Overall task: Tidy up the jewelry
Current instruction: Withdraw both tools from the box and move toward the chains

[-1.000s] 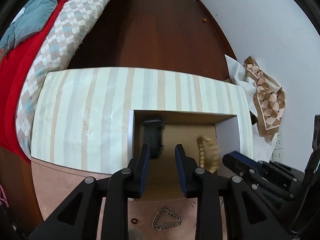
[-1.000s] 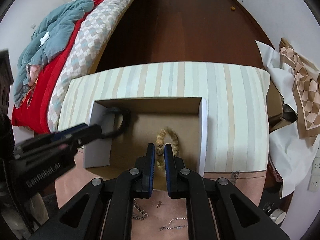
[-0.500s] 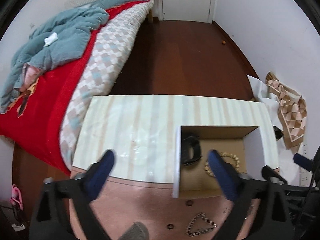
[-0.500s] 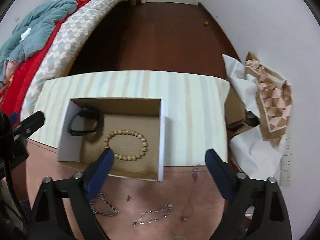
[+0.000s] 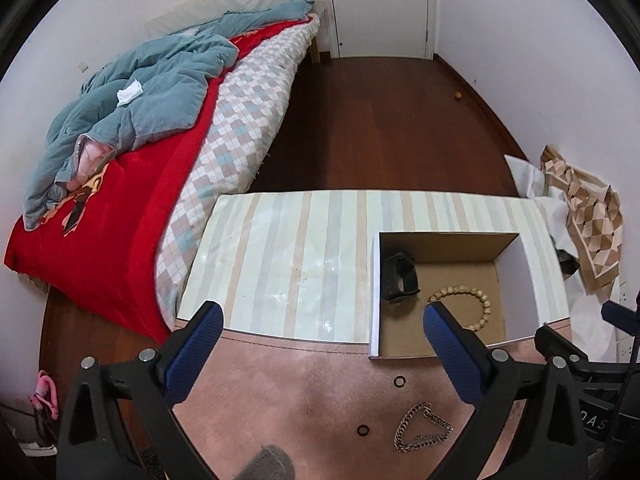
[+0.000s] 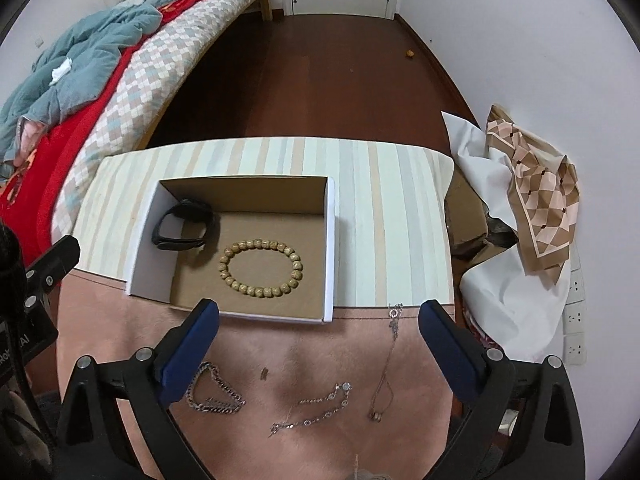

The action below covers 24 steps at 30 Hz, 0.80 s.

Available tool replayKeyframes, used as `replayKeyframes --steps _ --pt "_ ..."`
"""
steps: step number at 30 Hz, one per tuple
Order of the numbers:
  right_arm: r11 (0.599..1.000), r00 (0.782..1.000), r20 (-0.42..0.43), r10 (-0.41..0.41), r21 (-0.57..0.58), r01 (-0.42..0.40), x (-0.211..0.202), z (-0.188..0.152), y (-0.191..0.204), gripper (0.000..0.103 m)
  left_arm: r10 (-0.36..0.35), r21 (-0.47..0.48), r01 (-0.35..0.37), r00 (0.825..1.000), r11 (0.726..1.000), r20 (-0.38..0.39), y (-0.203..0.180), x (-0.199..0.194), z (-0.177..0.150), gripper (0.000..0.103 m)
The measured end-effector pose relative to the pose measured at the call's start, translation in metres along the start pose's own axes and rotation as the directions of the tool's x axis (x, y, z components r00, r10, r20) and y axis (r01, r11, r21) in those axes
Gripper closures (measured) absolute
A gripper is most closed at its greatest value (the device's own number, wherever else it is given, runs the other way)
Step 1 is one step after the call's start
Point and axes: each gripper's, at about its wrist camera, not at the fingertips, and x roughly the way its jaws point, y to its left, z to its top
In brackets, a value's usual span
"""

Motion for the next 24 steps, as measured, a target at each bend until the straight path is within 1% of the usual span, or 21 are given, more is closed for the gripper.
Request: replayKeyframes --steps 6,13,18,22,24 --pt "1.0 0.999 0.05 0.015 0.016 -0.016 -0.033 -0.012 -0.003 0.002 0.003 0.004 -0.004 0.999 1.0 0.053 0.004 -0.033 -0.007 0.001" --pt "1.0 0.992 0.129 -0.009 0.013 0.007 -0.082 -0.03 0.0 0.002 -0.006 0.009 0.005 0.995 1.0 0.1 0.007 -0.072 -0.025 0.001" --pt "1.0 0.984 0.178 -0.017 0.021 0.013 -0.116 -0.046 0.0 0.002 -0.001 0.019 -0.002 0.988 1.0 0.153 0.011 -0.104 -0.039 0.001" --pt "1.0 0.977 0.213 -0.021 0.022 0.017 -0.139 -0.06 0.002 0.002 -0.007 0.001 0.007 0.984 1.0 0.178 0.017 -0.125 -0.047 0.001" --pt "1.0 0.974 0.227 -0.011 0.023 0.005 -0.149 -0.066 0.003 0.002 0.001 -0.015 0.002 0.984 1.0 0.175 0.02 -0.132 -0.05 0.001"
